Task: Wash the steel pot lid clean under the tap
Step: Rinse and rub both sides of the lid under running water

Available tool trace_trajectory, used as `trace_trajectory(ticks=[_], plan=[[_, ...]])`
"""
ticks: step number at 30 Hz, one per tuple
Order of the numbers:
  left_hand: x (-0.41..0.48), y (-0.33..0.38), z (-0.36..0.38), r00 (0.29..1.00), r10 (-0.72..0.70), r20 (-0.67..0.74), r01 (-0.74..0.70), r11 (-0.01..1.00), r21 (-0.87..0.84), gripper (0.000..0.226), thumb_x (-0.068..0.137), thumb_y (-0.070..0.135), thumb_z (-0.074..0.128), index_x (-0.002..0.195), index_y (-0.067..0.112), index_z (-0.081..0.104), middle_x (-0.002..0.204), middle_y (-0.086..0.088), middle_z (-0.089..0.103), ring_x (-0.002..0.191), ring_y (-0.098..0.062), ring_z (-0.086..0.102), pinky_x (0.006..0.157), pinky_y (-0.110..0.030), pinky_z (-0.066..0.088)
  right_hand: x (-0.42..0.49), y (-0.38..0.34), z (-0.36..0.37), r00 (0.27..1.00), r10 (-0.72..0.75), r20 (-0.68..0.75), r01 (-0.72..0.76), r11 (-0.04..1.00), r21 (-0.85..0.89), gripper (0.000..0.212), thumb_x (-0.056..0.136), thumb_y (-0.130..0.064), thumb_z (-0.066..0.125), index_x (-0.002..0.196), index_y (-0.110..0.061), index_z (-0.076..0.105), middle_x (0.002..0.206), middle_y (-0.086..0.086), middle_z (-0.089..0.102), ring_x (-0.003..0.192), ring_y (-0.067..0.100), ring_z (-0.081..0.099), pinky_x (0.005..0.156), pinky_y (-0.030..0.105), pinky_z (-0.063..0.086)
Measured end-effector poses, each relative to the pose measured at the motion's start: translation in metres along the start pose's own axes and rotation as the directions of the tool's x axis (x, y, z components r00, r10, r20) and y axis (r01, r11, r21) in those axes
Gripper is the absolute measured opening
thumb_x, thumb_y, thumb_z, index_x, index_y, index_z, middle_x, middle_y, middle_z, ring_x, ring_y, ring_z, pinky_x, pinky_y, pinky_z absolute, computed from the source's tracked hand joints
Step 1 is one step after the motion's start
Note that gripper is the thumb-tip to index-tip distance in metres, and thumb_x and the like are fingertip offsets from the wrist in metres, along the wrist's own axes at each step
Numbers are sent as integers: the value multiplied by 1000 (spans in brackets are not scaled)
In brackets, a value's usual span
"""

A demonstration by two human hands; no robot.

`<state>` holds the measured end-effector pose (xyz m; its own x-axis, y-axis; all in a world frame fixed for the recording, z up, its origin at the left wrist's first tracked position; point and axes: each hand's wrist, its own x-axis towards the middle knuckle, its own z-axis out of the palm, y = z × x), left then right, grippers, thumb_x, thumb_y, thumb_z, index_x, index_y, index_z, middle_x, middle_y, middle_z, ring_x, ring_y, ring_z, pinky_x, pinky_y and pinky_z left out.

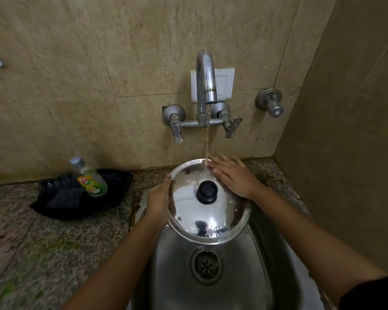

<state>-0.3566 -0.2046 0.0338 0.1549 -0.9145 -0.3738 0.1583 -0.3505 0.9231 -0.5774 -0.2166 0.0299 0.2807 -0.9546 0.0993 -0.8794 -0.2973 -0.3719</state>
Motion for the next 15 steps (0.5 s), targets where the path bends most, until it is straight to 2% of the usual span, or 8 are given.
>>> trace_trajectory(ticks=[2,3,6,7,9,11,13,15], plan=[[6,1,-8,997,-21,-70,15,997,-82,33,94,34,56,84,4,66,78,-11,67,74,-26,63,73,-35,54,-22,-1,10,992,109,-59,-111,993,-30,52,100,-45,15,150,-30,20,159,-10,15,148,9,5,120,44,6],[9,0,-10,994,-25,-102,12,993,-117,32,94,33,56,77,7,64,71,-8,66,69,-23,64,69,-32,54,-33,-9,18,988,140,-66,-142,990,-28,58,96,-47,9,151,-27,15,160,-9,11,148,10,3,121,40,5],[14,-4,-12,979,-39,-198,6,986,-165,39,95,34,54,65,9,55,37,4,55,32,-7,52,36,-16,42,-59,-49,55,986,151,-67,-155,986,-62,66,92,-49,5,152,-23,1,160,-3,-3,148,15,-5,121,37,4],[13,-6,-11,975,-36,-219,1,988,-156,40,95,35,54,65,9,55,36,4,55,31,-7,52,36,-16,42,-61,-62,66,991,108,-74,-116,987,-108,63,94,-47,10,152,-23,1,159,0,-6,148,18,-8,121,39,4],[11,-9,-9,968,-21,-251,-21,986,-164,37,96,35,52,71,9,60,57,-4,64,52,-15,61,56,-25,52,-58,-80,83,997,11,-78,-22,991,-134,58,99,-41,21,152,-26,3,159,6,-9,147,23,-12,119,40,-1],[9,-6,-11,959,-10,-283,-47,980,-193,31,96,32,51,82,7,64,77,-8,66,67,-19,62,73,-31,51,-53,-78,86,996,-59,-71,51,992,-113,57,100,-40,25,152,-31,3,160,4,-10,147,20,-15,116,36,-7],[12,-2,-19,949,23,-315,-90,975,-202,29,96,31,53,88,6,66,86,-11,67,74,-21,63,75,-32,49,-55,-65,81,994,-92,-61,85,989,-118,59,100,-44,24,152,-31,-2,159,-7,-12,146,9,-14,118,33,-5],[18,0,-28,944,52,-326,-119,975,-187,31,96,31,52,95,3,67,84,-10,67,78,-24,64,72,-31,50,-56,-47,76,998,19,-62,-23,998,-62,59,100,-45,22,151,-31,-5,157,-13,-13,145,3,-14,121,34,0]])
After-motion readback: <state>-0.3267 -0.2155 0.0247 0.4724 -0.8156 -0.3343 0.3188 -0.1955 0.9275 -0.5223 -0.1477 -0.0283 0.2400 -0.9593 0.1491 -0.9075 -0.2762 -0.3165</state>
